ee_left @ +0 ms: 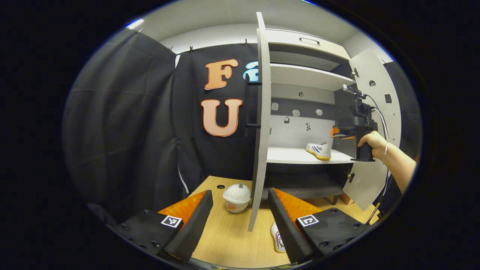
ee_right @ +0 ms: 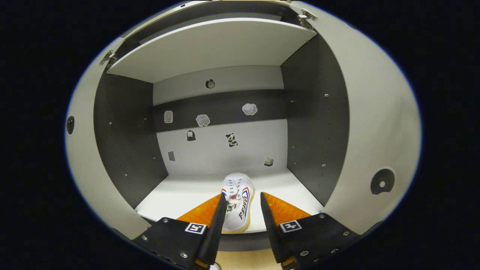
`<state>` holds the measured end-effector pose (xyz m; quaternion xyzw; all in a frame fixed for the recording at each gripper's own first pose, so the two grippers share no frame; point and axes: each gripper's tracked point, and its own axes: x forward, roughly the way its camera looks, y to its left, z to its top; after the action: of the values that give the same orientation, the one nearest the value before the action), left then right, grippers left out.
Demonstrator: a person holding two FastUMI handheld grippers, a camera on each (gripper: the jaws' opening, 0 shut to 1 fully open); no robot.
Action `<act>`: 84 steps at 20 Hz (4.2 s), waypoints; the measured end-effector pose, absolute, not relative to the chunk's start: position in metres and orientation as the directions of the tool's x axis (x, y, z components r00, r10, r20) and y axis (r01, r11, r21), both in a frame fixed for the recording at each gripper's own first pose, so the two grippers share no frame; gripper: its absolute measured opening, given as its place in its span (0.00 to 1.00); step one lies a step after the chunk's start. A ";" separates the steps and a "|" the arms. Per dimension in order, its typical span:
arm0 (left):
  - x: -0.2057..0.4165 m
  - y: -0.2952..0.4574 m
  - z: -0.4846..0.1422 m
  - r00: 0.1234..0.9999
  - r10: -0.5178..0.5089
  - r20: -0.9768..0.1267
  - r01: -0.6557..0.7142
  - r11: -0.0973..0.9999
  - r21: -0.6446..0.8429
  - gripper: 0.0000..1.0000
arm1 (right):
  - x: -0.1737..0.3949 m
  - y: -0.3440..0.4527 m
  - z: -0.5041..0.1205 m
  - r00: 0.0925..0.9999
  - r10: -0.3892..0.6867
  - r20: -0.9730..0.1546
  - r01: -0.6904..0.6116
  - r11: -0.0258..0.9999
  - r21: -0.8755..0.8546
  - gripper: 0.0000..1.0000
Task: Grab one shoe with the right hand and put it into the shoe cabinet, grab the other shoe with the left hand and put it into the shoe cabinet; then close the right door with the right hand and the left door with the left hand.
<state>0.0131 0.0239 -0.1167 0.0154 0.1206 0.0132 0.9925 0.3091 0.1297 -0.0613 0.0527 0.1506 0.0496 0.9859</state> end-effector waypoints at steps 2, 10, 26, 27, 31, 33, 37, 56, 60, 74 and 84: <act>0.012 0.014 -0.122 0.969 0.001 -0.249 0.004 1.000 0.023 0.97 | 0.276 0.123 -0.057 0.957 0.126 -0.261 -0.100 0.989 0.112 0.71; 0.009 -0.024 -0.192 0.924 -0.091 -0.371 0.089 0.996 -0.022 0.96 | 0.164 0.093 -0.056 0.970 0.148 -0.194 -0.125 0.984 0.124 0.93; 0.048 -0.096 -0.386 0.734 -0.188 -0.652 0.214 0.976 -0.041 0.96 | 0.064 0.020 -0.086 0.974 0.050 -0.220 -0.043 0.998 0.035 0.93; 0.050 -0.098 -0.398 0.723 -0.193 -0.663 0.221 0.974 -0.044 0.97 | 0.062 0.017 -0.089 0.972 0.047 -0.229 -0.039 0.999 0.037 0.93; 0.052 -0.092 -0.444 0.662 -0.162 -0.732 0.211 0.977 -0.025 0.97 | 0.052 0.005 -0.097 0.968 0.037 -0.249 -0.028 0.999 0.040 0.93; 0.049 -0.090 -0.461 0.631 -0.148 -0.762 0.195 0.980 -0.029 0.97 | 0.050 0.001 -0.101 0.965 0.035 -0.259 -0.026 0.999 0.041 0.93; 0.046 -0.085 -0.482 0.593 -0.124 -0.796 0.181 0.983 -0.019 0.97 | 0.048 -0.001 -0.115 0.956 0.042 -0.291 -0.029 0.998 0.049 0.93; 0.040 -0.096 -0.502 0.447 -0.130 -0.885 0.165 0.984 -0.062 0.07 | 0.053 -0.009 -0.132 0.942 0.041 -0.333 -0.021 0.998 0.064 0.93; 0.051 -0.093 -0.477 0.448 -0.165 -0.879 0.189 0.978 -0.088 0.07 | 0.053 -0.008 -0.126 0.947 0.044 -0.319 -0.024 0.998 0.066 0.93; 0.115 -0.062 -0.308 0.578 -0.273 -0.769 0.217 0.960 -0.177 0.07 | 0.061 0.011 -0.114 0.946 0.182 -0.267 -0.163 0.982 0.092 0.93; 0.240 -0.089 -0.182 0.685 -0.277 -0.674 0.225 0.960 -0.166 0.06 | 0.075 -0.001 -0.115 0.939 0.232 -0.253 -0.215 0.972 0.093 0.93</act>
<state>0.2401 -0.0888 -0.1823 -0.0349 0.3728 -0.1368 0.9171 0.0746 -0.0006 -0.1147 0.0319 0.1322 0.1134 0.9842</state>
